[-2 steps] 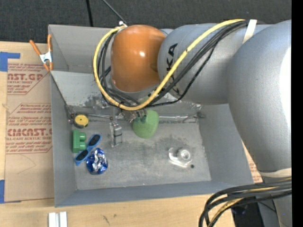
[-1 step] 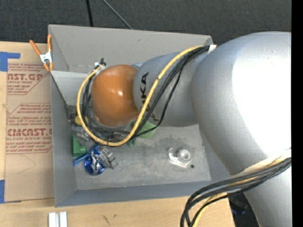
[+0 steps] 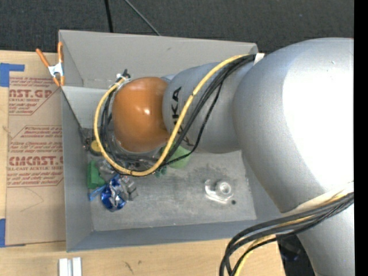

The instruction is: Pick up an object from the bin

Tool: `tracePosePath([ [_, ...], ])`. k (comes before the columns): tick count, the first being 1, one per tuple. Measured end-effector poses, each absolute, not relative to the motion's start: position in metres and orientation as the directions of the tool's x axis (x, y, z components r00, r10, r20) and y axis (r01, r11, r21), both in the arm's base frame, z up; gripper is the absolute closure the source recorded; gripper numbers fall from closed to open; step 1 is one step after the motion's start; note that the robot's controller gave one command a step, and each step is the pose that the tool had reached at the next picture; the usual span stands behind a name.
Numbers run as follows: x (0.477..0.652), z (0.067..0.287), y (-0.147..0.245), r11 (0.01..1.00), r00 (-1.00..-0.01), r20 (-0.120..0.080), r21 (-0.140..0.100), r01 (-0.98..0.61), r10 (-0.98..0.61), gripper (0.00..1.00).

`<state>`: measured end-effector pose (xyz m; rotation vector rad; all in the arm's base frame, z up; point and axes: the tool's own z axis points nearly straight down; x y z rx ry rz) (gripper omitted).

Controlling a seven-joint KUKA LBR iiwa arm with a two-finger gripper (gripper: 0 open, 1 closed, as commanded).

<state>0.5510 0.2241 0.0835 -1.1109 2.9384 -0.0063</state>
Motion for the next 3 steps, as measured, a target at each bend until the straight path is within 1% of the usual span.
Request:
tracePosePath([
  [1, 0.588, 0.084, 0.133, 0.288, -0.288, -0.002, -0.003, -0.958, -0.958, 1.0],
  [2, 0.555, 0.194, 0.116, 0.302, -0.302, -0.005, -0.007, -0.953, -0.953, 1.0],
  [3, 0.546, 0.277, 0.131, 0.344, -0.344, -0.008, -0.008, -0.939, -0.939, 1.0],
])
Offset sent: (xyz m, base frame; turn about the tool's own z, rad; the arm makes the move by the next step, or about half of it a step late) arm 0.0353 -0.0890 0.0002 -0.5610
